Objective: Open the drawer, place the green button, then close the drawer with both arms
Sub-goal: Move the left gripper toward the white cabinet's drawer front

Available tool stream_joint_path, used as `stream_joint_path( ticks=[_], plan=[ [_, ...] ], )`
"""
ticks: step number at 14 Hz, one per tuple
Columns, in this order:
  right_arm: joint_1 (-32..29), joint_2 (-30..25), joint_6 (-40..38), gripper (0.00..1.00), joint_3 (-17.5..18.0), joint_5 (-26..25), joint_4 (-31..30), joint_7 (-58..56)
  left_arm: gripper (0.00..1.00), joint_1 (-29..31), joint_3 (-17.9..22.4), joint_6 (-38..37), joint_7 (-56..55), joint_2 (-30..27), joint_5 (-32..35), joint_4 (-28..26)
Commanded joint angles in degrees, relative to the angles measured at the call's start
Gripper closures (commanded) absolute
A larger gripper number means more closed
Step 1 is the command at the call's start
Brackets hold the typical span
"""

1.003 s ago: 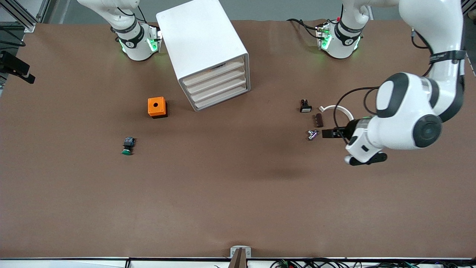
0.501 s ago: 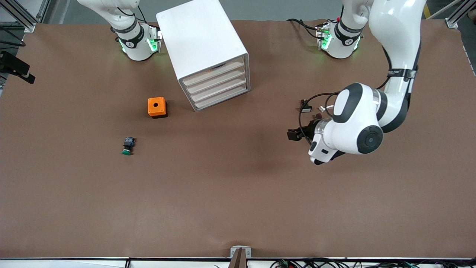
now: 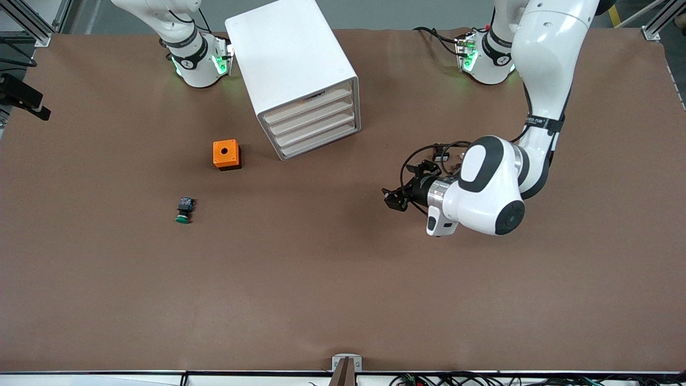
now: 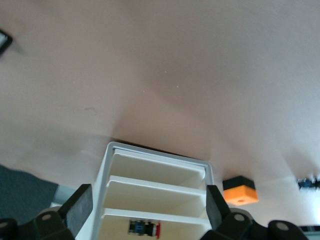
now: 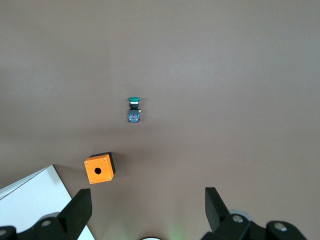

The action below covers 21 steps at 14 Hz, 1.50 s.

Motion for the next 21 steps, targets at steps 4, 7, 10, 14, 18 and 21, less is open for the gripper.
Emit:
stream_joint_path(
  ticks=[4, 7, 10, 14, 18, 21],
  plan=[
    [-1.23, -1.17, -0.03, 0.0, 0.66, 0.29, -0.81, 0.55, 0.0, -0.49, 0.33, -0.9, -16.77, 5.57, -4.11, 2.12],
    [-1.23, -1.17, -0.03, 0.0, 0.66, 0.29, -0.81, 0.55, 0.0, 0.21, 0.42, -1.25, -23.72, 7.33, -5.71, 2.13],
    [-1.23, -1.17, -0.03, 0.0, 0.66, 0.29, -0.81, 0.55, 0.0, 0.56, 0.77, -3.53, -32.23, 9.61, -5.62, 2.91],
    [-1.23, -1.17, -0.12, 0.0, 0.66, 0.29, -0.81, 0.55, 0.0, 0.66, 0.51, -5.47, -42.61, 12.42, -6.32, 3.7],
    [-1.23, -1.17, -0.12, 0.0, 0.66, 0.29, -0.81, 0.55, 0.0, -0.4, -0.89, -8.9, -50.18, 14.01, -8.6, 4.41],
    [-1.23, -1.17, -0.03, 0.0, 0.66, 0.29, -0.81, 0.55, 0.0, -0.49, -1.77, -10.13, -53.96, 14.54, -12.64, 4.41]
  ],
)
